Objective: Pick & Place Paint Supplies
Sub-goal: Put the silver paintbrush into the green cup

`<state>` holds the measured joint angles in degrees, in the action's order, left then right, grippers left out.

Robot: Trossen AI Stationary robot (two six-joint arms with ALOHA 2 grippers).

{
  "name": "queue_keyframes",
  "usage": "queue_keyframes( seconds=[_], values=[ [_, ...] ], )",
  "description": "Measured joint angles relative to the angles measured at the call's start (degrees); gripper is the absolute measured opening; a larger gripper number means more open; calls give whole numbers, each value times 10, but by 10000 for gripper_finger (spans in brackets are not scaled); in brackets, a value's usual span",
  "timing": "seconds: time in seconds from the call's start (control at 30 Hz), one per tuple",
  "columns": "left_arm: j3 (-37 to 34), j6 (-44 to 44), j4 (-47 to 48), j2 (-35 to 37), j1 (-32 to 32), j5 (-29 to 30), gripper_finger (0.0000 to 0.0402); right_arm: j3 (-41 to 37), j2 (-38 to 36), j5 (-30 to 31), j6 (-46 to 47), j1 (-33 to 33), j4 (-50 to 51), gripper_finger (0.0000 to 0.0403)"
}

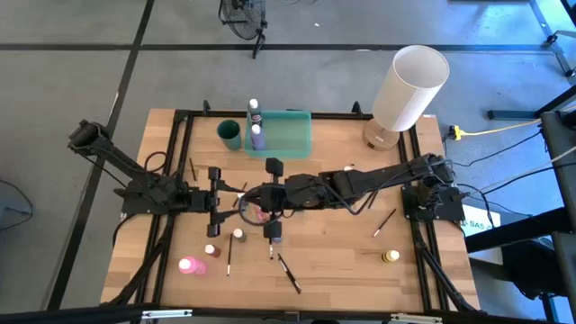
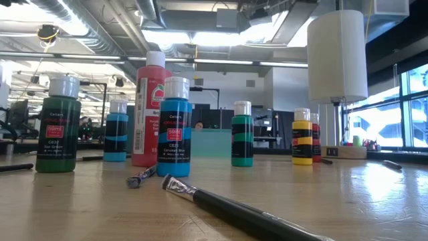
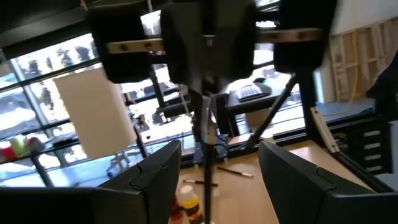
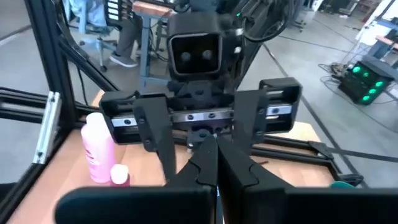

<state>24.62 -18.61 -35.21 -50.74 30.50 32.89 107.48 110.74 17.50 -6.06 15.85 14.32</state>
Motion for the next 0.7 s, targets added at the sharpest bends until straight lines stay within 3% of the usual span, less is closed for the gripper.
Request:
queue_keyframes(
  seconds=[0.7],
  values=[
    [0, 14, 8, -3, -55, -24, 212, 0, 0, -15, 0, -19, -17, 0]
  ],
)
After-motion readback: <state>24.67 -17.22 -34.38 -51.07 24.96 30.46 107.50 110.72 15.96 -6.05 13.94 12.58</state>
